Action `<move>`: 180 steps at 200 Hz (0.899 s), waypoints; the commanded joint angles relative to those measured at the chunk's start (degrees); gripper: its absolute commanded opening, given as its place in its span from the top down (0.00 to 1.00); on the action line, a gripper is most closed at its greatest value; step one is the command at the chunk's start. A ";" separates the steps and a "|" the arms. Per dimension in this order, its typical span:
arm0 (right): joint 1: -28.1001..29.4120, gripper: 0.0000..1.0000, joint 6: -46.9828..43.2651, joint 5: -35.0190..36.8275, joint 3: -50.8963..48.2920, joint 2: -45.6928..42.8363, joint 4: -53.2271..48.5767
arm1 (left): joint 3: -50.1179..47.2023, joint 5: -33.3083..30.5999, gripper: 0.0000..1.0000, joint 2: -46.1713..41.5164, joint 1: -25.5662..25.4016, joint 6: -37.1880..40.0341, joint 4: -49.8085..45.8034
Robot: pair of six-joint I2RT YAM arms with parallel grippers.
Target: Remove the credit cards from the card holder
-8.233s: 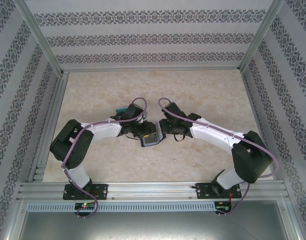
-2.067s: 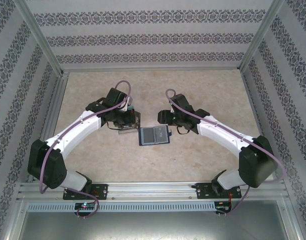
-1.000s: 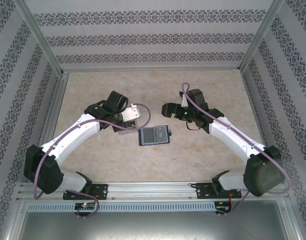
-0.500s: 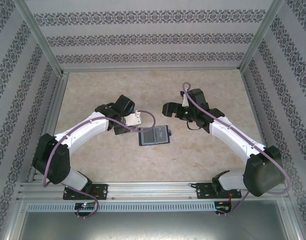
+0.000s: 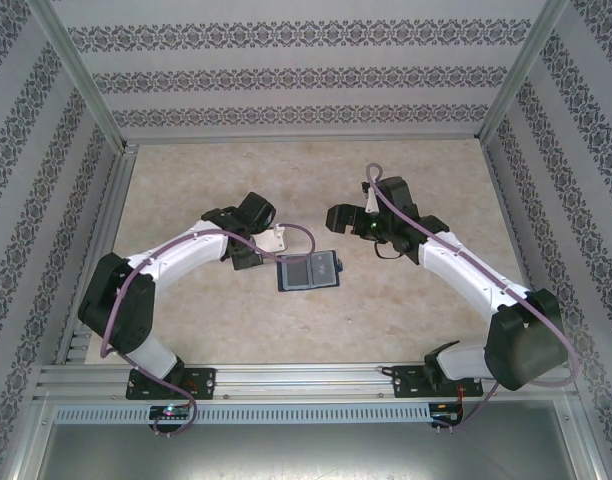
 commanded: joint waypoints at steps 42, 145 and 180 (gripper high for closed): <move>-1.05 0.02 -0.32 -0.94 -0.93 0.61 0.32 | 1.40 -2.97 0.87 2.73 -0.66 -0.62 3.90; -0.81 0.02 -0.03 -3.17 -0.91 0.91 -0.29 | 6.59 -6.05 0.70 2.84 -0.59 -7.28 2.61; 1.46 0.03 0.14 -1.28 -0.60 0.97 -1.67 | 10.02 -7.04 0.44 0.76 -0.42 -20.09 0.72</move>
